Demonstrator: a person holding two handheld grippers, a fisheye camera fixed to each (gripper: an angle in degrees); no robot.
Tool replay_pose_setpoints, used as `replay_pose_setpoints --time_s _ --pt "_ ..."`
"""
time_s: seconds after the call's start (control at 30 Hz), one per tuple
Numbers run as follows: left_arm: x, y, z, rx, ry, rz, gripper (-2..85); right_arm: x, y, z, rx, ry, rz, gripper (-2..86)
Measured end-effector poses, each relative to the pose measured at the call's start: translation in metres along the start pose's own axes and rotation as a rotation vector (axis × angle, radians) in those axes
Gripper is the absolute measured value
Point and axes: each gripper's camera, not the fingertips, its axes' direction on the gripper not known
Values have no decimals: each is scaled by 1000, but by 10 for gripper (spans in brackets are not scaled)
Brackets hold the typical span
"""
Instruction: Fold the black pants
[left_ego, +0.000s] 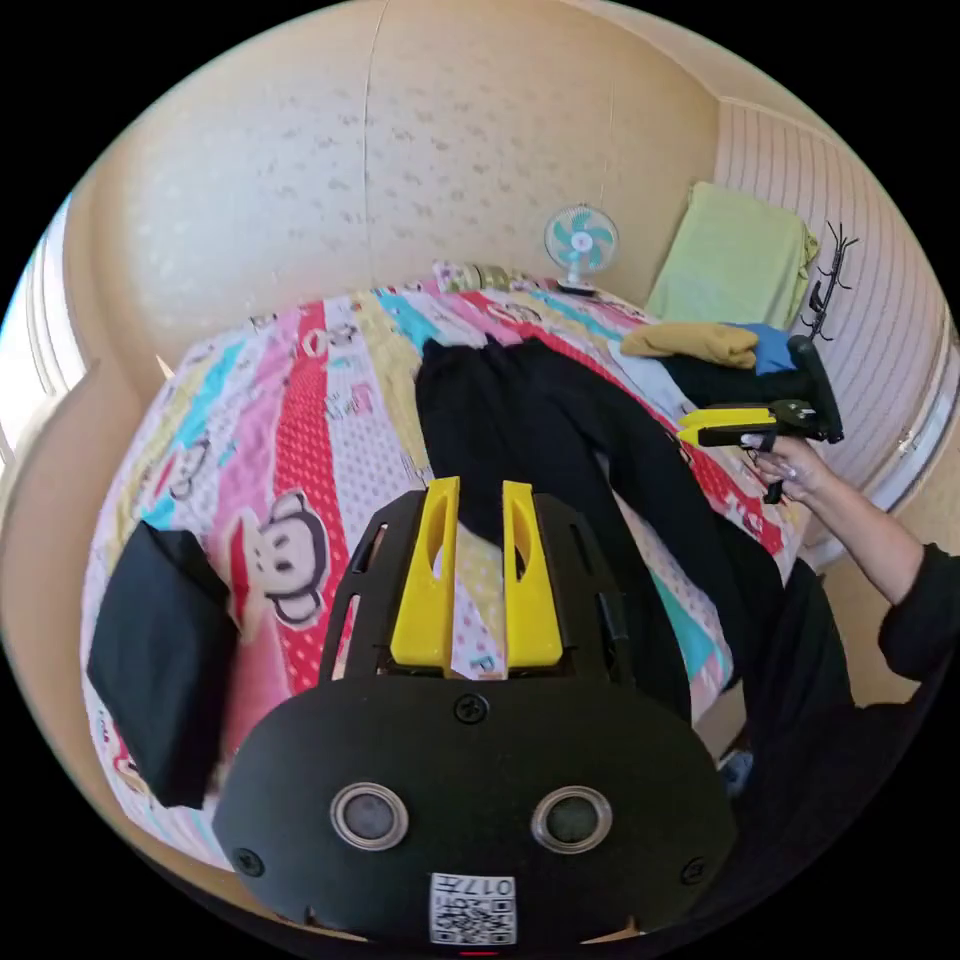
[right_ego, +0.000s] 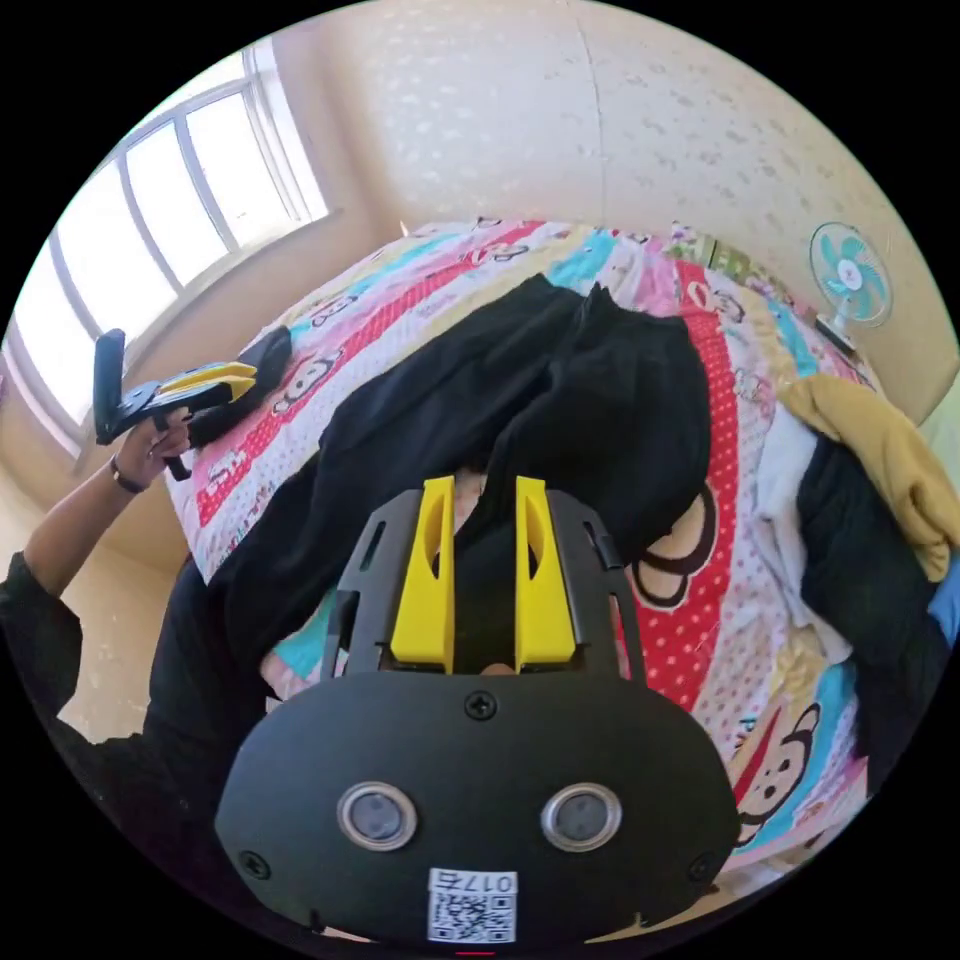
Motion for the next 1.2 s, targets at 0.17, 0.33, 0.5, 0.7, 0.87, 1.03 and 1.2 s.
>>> replay_pose_setpoints --time_s 0.17,0.33,0.5,0.7,0.87,1.03,1.2 --pt "13 157 16 -36 96 -125 123 -49 67 -42 227 104 53 99" --pt "36 207 -4 55 -1 -235 125 -72 107 -26 318 -407 182 108" --pt "45 230 3 151 -18 -423 136 -83 134 1 311 -276 255 83" --pt "25 212 -37 -82 233 -358 23 -45 159 -37 294 -472 278 30" --pt "-34 256 -112 -105 172 -502 8 -14 178 -53 142 -563 204 28" --pt "-19 273 -146 -41 17 -544 45 35 227 -124 388 -344 282 47" --pt "58 241 -144 140 164 -289 76 85 238 -130 94 188 375 91"
